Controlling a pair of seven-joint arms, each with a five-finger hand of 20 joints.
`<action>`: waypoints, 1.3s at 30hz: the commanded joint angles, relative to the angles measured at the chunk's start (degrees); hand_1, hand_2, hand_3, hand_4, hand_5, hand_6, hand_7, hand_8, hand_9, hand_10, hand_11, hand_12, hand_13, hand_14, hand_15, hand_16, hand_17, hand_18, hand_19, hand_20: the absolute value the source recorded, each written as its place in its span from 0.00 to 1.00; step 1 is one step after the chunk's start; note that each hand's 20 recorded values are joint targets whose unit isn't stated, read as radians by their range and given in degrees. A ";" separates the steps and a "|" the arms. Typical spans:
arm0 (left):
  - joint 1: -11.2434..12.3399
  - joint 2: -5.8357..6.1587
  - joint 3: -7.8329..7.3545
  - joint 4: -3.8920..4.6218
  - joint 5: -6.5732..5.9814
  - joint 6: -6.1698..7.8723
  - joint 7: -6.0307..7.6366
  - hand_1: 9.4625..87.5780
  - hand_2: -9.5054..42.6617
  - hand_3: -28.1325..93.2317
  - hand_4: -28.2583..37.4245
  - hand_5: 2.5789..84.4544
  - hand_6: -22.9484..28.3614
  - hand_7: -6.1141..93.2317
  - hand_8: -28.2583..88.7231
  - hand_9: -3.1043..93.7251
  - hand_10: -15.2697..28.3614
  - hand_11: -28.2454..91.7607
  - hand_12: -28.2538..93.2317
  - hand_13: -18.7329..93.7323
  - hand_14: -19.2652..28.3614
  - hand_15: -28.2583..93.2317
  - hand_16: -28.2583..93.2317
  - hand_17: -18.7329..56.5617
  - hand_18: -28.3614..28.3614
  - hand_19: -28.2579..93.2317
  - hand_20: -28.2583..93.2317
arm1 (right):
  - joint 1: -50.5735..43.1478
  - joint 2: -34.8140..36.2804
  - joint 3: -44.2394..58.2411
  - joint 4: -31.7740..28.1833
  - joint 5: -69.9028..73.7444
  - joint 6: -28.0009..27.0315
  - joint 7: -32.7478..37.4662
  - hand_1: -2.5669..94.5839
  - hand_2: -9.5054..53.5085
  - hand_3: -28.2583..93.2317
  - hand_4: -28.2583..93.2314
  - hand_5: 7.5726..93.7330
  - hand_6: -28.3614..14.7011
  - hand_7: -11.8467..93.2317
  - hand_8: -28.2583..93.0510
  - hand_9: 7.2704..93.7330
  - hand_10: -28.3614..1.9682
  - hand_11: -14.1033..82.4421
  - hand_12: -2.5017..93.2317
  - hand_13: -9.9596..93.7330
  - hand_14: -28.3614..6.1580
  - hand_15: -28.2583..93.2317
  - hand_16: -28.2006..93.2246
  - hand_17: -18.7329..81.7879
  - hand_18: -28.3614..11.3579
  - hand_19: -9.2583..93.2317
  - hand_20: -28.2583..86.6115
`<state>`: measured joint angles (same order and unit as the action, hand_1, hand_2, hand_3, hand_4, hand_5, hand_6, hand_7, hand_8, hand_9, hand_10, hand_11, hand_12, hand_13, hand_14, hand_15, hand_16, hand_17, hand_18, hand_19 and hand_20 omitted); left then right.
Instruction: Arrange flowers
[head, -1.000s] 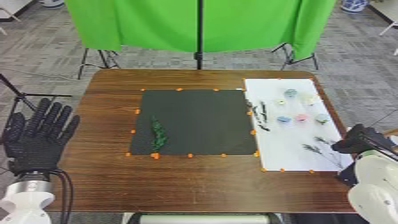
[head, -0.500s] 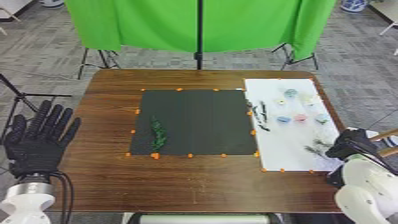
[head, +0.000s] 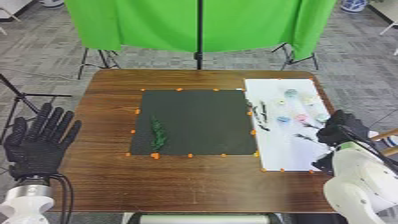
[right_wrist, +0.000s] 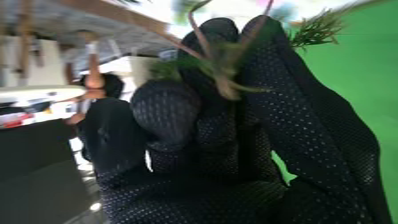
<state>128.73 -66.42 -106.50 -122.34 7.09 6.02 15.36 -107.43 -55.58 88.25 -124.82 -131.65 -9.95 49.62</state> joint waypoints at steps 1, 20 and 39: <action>0.14 0.20 0.71 0.22 -0.08 1.02 -1.10 0.22 0.42 0.82 0.00 0.49 0.59 0.15 0.18 0.42 0.67 0.34 0.34 0.43 0.71 0.46 0.22 0.21 0.76 0.47 0.37 | 12.25 -8.36 -10.60 -0.03 -2.02 3.59 -3.06 0.65 0.00 0.77 0.04 0.80 0.61 0.42 0.38 0.95 0.60 0.51 0.50 0.88 0.55 0.78 0.58 0.71 0.11 1.00 0.73; -4.67 1.83 6.23 1.43 -3.11 1.56 -4.43 0.22 0.42 0.82 0.00 0.49 0.59 0.15 0.17 0.42 0.68 0.34 0.34 0.43 0.71 0.46 0.22 0.21 0.76 0.47 0.37 | 22.83 -28.70 -27.59 14.70 -9.16 -1.04 -7.85 0.65 0.00 0.78 0.04 0.80 0.61 0.41 0.40 0.94 0.61 0.51 0.51 0.87 0.54 0.77 0.60 0.71 0.11 1.00 0.73; -11.42 1.94 10.87 4.74 -2.90 0.09 -8.06 0.22 0.42 0.83 0.00 0.50 0.59 0.16 0.17 0.43 0.69 0.34 0.33 0.43 0.71 0.46 0.22 0.21 0.76 0.46 0.37 | 16.35 -44.04 -27.87 27.37 -19.99 6.25 -11.37 0.62 0.00 0.81 0.01 0.81 0.62 0.39 0.39 0.96 0.64 0.50 0.53 0.89 0.54 0.77 0.61 0.73 0.09 1.00 0.73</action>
<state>118.19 -64.28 -96.86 -118.88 3.75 6.61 8.30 -88.99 -95.54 61.58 -99.19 -150.34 -4.83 39.59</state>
